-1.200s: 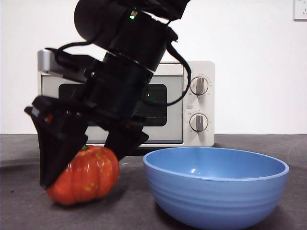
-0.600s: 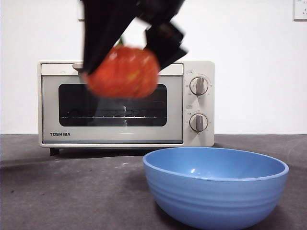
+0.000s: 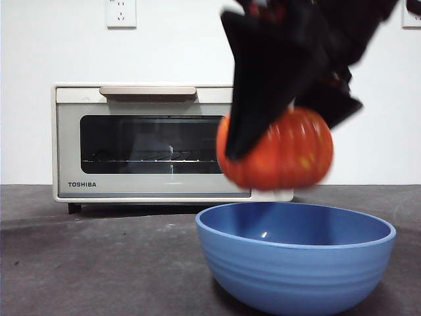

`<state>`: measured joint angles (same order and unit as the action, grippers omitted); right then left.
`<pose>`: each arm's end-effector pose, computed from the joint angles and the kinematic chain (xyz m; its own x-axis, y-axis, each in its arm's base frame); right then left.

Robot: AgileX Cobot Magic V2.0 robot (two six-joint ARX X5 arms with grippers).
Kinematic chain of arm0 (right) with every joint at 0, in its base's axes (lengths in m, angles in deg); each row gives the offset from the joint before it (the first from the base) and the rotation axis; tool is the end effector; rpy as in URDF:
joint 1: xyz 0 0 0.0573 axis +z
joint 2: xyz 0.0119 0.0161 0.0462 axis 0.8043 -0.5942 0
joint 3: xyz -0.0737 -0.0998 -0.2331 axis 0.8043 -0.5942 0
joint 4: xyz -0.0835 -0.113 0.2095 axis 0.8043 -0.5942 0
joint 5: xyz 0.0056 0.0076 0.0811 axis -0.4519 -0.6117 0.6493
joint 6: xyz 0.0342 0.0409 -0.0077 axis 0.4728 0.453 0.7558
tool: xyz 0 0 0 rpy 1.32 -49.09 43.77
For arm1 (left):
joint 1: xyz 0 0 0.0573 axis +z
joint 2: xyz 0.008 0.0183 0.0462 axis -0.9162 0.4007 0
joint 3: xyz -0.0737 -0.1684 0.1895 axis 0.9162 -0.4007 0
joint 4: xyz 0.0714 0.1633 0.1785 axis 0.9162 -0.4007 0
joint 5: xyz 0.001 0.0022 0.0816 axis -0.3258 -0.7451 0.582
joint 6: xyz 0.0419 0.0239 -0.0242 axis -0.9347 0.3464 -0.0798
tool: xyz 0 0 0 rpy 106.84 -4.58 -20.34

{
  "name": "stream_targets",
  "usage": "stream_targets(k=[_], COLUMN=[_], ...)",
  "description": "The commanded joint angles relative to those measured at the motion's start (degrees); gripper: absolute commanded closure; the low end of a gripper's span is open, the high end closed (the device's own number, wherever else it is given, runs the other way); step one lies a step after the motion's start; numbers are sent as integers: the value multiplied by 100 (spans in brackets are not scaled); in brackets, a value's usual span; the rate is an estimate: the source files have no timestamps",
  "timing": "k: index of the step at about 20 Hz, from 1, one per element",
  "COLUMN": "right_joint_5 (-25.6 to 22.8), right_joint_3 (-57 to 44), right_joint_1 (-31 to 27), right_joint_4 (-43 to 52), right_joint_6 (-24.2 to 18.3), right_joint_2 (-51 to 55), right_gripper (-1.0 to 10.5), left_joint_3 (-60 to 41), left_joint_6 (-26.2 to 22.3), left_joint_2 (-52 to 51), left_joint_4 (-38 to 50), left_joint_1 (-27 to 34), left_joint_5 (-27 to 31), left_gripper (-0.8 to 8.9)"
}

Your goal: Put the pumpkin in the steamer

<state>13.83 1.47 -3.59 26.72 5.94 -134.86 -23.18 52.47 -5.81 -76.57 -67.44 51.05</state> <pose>0.1537 0.1887 0.2330 0.2467 0.4950 -0.8332 -0.8058 0.5824 0.1074 0.1119 -0.0180 0.3320 0.6343 -0.5611 -0.5319 0.4401 0.8277 -0.3483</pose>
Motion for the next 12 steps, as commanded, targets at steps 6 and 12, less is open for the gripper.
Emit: stream_targets(k=[6, 12], right_joint_5=[-170, -166], right_joint_3=[-719, -719], right_joint_1=[96, 96], right_joint_4=[885, 1027], right_joint_6=[122, 118], right_joint_2=[-118, -702], right_gripper=[588, 540], left_joint_3=[101, 101], left_joint_6=[-59, -57], left_joint_2=[31, 31], left_joint_4=[46, 28], left_joint_1=[-20, -22], left_joint_5=[-31, -31], left_gripper=[798, 798])
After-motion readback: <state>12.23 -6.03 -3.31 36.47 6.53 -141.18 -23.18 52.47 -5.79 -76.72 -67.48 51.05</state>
